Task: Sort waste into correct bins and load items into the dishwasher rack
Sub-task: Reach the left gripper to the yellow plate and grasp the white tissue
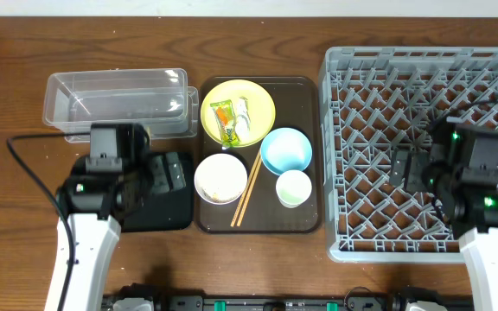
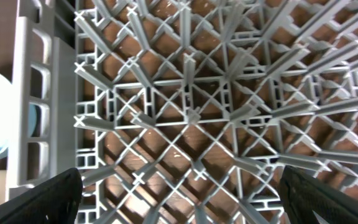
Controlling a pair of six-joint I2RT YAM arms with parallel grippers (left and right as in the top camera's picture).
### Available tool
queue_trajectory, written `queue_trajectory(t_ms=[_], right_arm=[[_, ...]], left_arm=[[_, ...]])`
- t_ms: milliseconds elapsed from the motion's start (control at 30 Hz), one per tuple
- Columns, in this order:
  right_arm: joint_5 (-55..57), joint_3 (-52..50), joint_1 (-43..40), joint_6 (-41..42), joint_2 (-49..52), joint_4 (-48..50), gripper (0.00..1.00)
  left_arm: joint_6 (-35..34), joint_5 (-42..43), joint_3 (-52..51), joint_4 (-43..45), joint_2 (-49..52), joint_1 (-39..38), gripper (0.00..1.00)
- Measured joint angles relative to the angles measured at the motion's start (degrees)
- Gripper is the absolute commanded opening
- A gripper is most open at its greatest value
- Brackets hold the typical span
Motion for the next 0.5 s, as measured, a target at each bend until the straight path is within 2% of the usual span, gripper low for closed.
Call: queue_trajectory(t_ms=[300, 500], right_arm=[[-2.1, 0.8, 0.0, 0.0, 0.6, 0.0, 0.99], [-2.6, 0.8, 0.0, 0.0, 0.6, 0.0, 0.99]], left_arm=[[-2.8, 5.0, 0.7, 13.9, 2.7, 0.0, 0.99], [-3.1, 3.8, 8.0, 15.9, 10.7, -1.9, 1.0]])
